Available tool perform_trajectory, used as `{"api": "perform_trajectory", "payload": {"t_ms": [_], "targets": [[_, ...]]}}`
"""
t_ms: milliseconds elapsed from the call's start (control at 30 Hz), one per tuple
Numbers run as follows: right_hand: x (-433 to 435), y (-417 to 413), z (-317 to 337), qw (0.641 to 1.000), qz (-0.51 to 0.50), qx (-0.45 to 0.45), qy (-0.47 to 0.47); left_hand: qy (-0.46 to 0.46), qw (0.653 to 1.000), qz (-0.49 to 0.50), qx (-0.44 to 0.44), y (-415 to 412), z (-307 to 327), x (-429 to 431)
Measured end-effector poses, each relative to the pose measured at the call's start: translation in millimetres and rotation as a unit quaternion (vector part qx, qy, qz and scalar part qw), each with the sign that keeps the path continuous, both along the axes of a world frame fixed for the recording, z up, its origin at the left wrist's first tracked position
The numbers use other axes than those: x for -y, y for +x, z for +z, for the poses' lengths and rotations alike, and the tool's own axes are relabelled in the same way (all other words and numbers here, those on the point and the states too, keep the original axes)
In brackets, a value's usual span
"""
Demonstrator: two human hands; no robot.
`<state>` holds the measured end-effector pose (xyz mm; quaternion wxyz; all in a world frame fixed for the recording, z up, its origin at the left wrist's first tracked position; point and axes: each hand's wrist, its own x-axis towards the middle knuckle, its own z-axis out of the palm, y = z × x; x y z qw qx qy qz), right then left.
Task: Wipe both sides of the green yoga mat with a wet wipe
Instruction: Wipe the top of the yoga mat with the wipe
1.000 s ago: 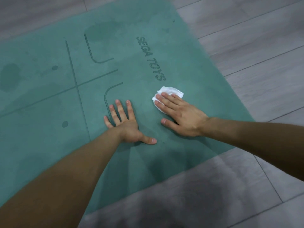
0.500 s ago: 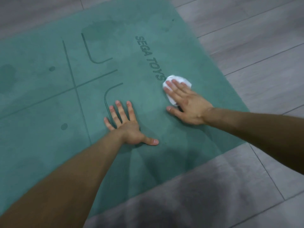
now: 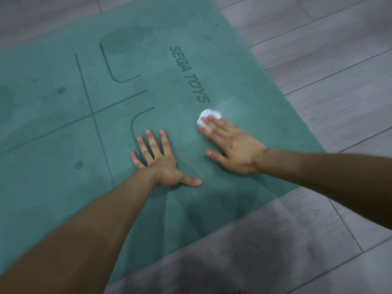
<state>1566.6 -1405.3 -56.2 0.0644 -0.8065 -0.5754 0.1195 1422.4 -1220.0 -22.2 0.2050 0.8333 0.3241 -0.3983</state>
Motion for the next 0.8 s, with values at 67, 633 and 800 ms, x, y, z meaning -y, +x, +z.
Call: {"api": "perform_trajectory", "payload": {"t_ms": [67,633,800], "targets": [[-0.1,-26.3,-3.9,0.994,0.105,0.008,-0.002,0.005,1.0,-0.001,-0.001,0.0,0.0,-0.3],[21.0,20.1,2.5,0.998,0.056,0.035,-0.017,0.001,1.0,0.0,0.0,0.9,1.3,-0.3],[30.6,34.5,4.1,0.983,-0.18,0.011,-0.029,-0.004,1.0,-0.001,-0.006,1.5,1.9,-2.0]]}}
